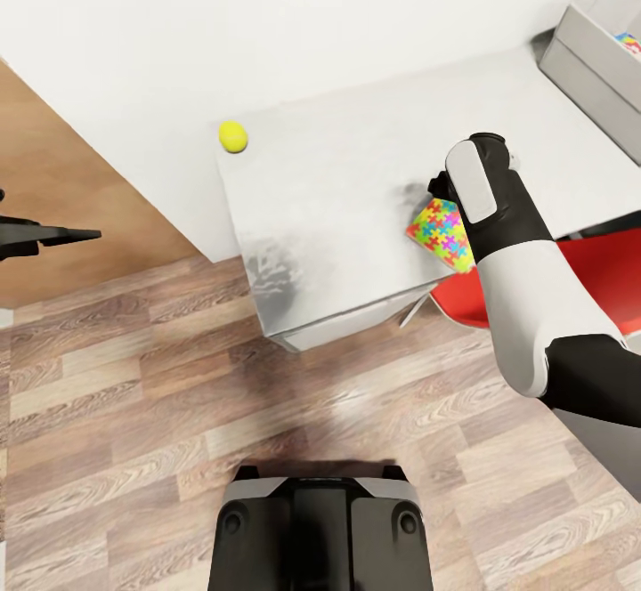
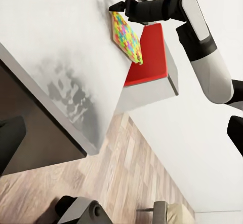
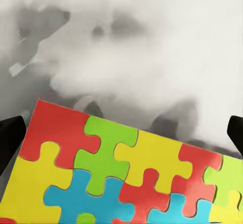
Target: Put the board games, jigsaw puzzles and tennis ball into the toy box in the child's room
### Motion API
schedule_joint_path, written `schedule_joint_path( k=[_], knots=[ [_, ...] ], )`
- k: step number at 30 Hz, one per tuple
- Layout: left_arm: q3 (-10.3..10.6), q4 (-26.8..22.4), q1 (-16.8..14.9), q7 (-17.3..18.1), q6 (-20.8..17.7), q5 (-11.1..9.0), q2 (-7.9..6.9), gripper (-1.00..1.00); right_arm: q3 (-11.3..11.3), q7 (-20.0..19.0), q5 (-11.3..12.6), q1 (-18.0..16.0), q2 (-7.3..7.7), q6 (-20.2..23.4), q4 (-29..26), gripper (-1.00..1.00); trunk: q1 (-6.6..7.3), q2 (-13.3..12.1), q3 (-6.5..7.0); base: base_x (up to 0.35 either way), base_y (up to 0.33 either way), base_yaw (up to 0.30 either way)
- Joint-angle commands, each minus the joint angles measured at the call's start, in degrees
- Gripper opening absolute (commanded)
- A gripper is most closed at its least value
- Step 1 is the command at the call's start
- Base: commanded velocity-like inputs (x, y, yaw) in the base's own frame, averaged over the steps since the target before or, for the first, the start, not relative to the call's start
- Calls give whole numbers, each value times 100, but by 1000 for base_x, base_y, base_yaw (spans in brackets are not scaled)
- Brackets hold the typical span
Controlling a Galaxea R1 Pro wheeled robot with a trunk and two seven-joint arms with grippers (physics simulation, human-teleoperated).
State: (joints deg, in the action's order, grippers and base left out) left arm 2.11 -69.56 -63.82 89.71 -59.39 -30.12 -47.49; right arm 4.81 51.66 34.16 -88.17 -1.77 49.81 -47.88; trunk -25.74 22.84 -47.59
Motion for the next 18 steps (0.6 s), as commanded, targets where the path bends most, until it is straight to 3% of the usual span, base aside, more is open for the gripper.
schedule_joint_path(
  k=[1, 18],
  knots=[
    [17, 4, -8, 29, -61, -2, -6, 100, 12, 54, 188, -1, 1, -7, 156, 100, -4, 7, -8, -127, 66, 0],
    [17, 4, -8, 29, -61, -2, -11, 100, 11, 40, 196, 10, 1, -15, 156, 100, -4, 7, -8, -71, 36, 0]
  ],
)
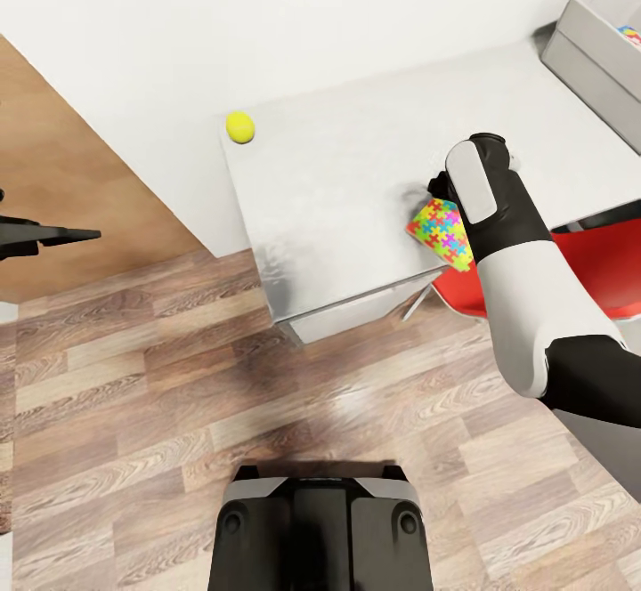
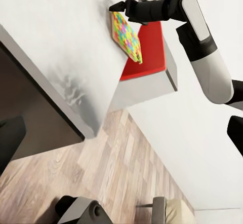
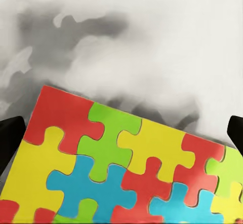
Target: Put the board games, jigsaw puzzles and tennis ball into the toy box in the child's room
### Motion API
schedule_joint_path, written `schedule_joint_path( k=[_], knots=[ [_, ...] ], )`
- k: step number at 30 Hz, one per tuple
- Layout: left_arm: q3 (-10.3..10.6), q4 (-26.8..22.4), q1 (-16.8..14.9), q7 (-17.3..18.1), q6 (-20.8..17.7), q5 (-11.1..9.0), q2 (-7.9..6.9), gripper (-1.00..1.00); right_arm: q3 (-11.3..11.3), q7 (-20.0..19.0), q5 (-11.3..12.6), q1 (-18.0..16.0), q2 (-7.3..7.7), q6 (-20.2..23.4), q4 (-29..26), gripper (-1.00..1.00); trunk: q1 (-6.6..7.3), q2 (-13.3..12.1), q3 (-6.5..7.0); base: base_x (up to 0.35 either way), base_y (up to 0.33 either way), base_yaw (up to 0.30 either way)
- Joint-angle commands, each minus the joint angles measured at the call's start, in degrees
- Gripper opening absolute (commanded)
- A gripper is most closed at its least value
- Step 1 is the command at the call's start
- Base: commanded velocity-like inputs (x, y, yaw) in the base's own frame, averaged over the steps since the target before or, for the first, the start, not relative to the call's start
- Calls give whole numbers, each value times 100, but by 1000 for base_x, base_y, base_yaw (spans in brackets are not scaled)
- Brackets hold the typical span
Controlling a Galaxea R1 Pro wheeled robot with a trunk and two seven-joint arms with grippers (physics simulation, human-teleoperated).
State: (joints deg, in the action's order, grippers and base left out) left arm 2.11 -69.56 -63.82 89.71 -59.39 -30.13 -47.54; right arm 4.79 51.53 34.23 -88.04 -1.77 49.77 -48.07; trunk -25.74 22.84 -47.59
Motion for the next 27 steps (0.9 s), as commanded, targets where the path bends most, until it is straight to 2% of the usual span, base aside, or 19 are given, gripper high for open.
schedule_joint_path(
  k=[1, 27],
  knots=[
    [17, 4, -8, 29, -61, -2, -6, 100, 13, 54, 189, -2, 1, -11, 175, 100, -4, 8, -8, -102, 59, 0],
    [17, 17, -8, 29, -61, -2, -10, 100, 13, 42, 223, -2, 1, -23, 175, 100, -4, 8, -8, -25, 9, 0]
  ],
)
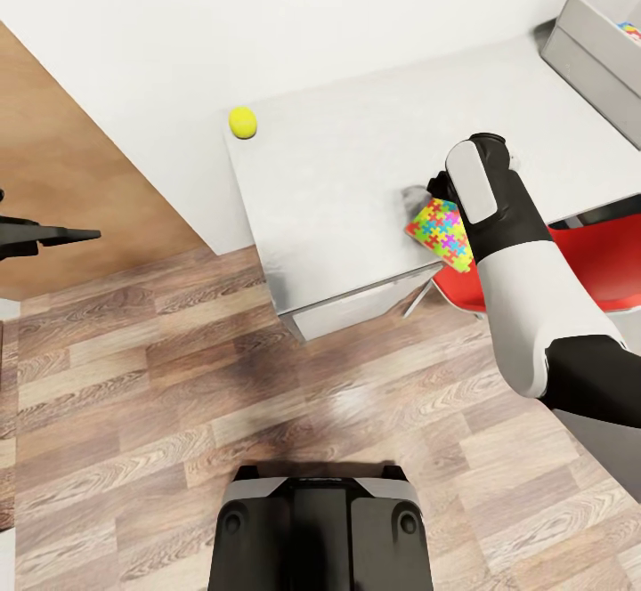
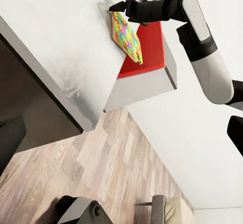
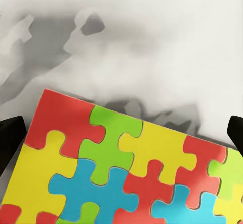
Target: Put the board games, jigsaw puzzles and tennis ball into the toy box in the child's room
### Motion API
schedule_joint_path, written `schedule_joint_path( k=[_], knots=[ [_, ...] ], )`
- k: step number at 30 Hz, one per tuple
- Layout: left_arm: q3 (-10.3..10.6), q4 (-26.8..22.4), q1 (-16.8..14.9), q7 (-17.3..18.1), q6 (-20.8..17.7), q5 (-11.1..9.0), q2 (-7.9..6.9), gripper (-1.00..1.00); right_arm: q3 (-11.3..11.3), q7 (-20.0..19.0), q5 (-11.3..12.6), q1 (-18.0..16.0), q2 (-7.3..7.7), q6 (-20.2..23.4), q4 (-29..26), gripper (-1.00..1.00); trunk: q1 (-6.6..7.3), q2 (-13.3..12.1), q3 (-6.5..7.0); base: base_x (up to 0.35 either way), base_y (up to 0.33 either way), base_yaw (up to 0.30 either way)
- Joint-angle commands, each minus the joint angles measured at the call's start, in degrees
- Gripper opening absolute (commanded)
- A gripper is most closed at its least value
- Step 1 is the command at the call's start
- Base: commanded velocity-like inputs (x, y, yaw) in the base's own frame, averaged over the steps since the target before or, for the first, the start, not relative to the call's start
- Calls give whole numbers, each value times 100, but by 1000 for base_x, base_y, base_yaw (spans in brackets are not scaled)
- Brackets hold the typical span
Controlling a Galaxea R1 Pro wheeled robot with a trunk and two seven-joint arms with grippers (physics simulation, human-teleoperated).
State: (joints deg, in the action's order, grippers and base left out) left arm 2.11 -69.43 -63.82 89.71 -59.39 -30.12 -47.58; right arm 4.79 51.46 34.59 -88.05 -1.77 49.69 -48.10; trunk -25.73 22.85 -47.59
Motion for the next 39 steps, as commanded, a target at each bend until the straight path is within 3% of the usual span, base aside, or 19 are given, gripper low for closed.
schedule_joint_path(
  k=[1, 13, 17, 26, 32, 39],
  knots=[
    [17, 4, -8, 29, -61, -2, -6, 100, 14, 50, 187, -2, 1, -16, 178, 100, -5, 7, -8, 0, 0, 0],
    [17, 17, -8, 29, -61, -2, -14, 100, 1, 68, 153, -16, 1, -17, 150, 100, -5, 7, -8, 0, 0, 0],
    [17, 17, -8, 29, -61, -2, -14, 100, -49, 81, 130, -188, -4, -1, 49, 100, -5, 7, -8, 0, 0, 0],
    [17, 43, -8, 29, -61, -2, -15, 100, -73, 424, 158, -446, -32, 441, -561, 100, -5, 7, -8, 0, 0, 0],
    [26, 49, -8, 29, -61, -2, -19, 100, -83, 497, 190, -549, -10, 722, -651, 100, -5, 7, -8, 0, 0, 0],
    [20, 62, -8, 29, -61, -2, -23, 100, -267, 480, 196, -549, -8, 777, -672, 100, -5, 7, -3, 0, 0, 0]
  ],
)
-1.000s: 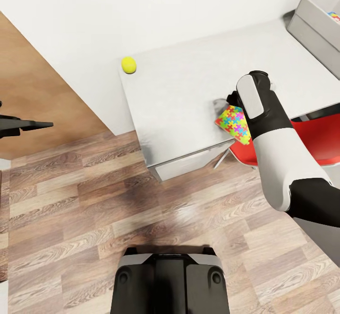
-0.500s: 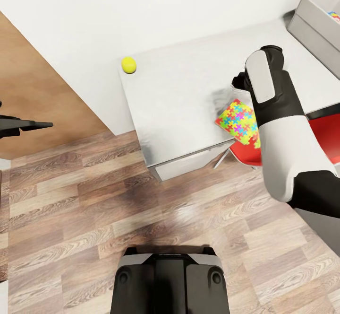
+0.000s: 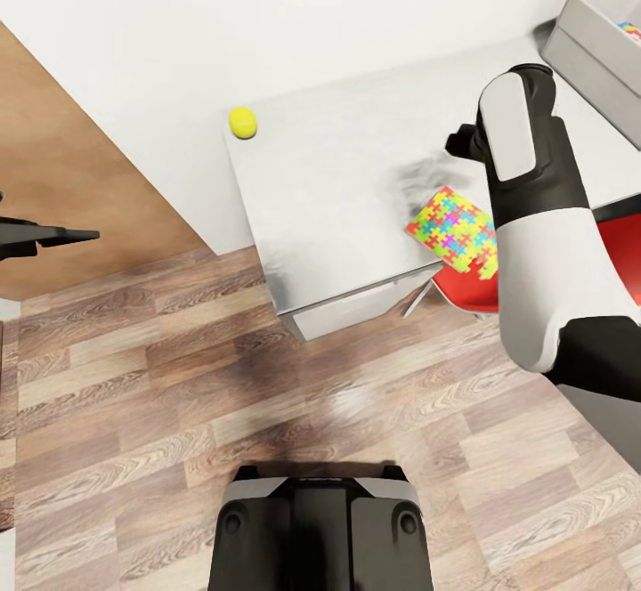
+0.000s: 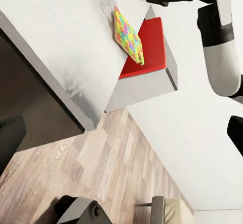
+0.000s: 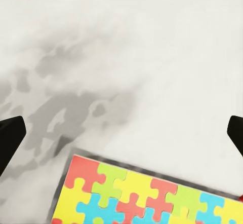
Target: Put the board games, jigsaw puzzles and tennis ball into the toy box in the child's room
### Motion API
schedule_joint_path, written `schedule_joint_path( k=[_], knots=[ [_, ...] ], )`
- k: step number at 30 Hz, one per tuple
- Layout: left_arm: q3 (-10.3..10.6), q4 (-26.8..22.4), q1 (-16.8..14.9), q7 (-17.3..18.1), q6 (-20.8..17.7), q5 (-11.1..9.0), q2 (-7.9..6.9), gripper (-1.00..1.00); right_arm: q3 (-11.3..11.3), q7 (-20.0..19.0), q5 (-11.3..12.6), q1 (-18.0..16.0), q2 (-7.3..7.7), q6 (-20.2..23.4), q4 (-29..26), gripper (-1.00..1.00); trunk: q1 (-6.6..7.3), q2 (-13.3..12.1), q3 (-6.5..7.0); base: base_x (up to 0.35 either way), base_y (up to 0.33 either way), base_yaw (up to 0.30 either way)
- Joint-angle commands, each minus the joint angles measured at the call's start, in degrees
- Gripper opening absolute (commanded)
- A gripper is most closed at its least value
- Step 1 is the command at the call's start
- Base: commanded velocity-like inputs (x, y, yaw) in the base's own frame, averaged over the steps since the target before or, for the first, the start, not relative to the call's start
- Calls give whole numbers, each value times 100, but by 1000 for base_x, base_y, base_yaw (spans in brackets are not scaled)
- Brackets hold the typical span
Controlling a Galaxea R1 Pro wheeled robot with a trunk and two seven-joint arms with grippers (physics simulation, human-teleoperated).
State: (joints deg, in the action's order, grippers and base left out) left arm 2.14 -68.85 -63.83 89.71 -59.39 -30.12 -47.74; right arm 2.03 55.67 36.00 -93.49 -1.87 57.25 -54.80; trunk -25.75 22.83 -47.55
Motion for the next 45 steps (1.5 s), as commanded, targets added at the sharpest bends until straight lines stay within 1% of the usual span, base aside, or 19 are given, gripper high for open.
schedule_joint_path(
  k=[1, 10, 15, 20, 24, 27, 29, 32, 39, 42, 45],
  knots=[
    [18, 7, -7, 29, -61, -3, -7, 100, -1, 59, 56, -3, 2, 22, -2, 100, -4, 9, -2, 0, 0, 0],
    [30, 49, -7, 29, -61, -3, -10, 100, -42, 78, 49, 43, -5, -11, -31, 100, -4, 9, 72, 0, 0, 0],
    [25, 149, -7, 29, -61, 4, -19, 100, -44, 80, 54, 56, -6, 0, -179, 100, -4, 9, 119, 0, 0, 0],
    [32, 183, 0, 29, -61, 27, -29, 100, -44, 81, 56, 81, -6, 10, -212, 100, -4, 9, 166, 0, 0, 0],
    [39, 330, 8, 29, -61, 201, -32, 100, -44, 83, 56, 139, -23, 21, -256, 100, -4, 9, 203, 0, 0, 0],
    [34, 506, 10, 29, -60, 406, -33, 100, -35, 85, 56, 167, -57, 32, -307, 100, -4, 9, 232, 0, 0, 0],
    [33, 569, 10, 29, -60, 481, -33, 100, -35, 88, 56, 190, -65, 36, -322, 100, -4, 9, 251, 0, 0, 0],
    [33, 614, 10, 29, -61, 534, -33, 100, -38, 90, 56, 250, -69, 43, -339, 100, -4, 9, 279, 0, 0, 0],
    [37, 647, 18, 29, -61, 553, -38, 100, -36, 87, 65, 374, -83, 60, -370, 100, -4, 9, 345, 0, 0, 0],
    [56, 652, 30, 29, -61, 554, -132, 100, -35, 86, 72, 506, -120, 122, -567, 100, -4, 9, 374, 0, 0, 0],
    [63, 673, 34, 29, -61, 552, -195, 100, -38, 87, 68, 571, -168, 141, -696, 100, -4, 9, 402, 0, 0, 0]
  ],
)
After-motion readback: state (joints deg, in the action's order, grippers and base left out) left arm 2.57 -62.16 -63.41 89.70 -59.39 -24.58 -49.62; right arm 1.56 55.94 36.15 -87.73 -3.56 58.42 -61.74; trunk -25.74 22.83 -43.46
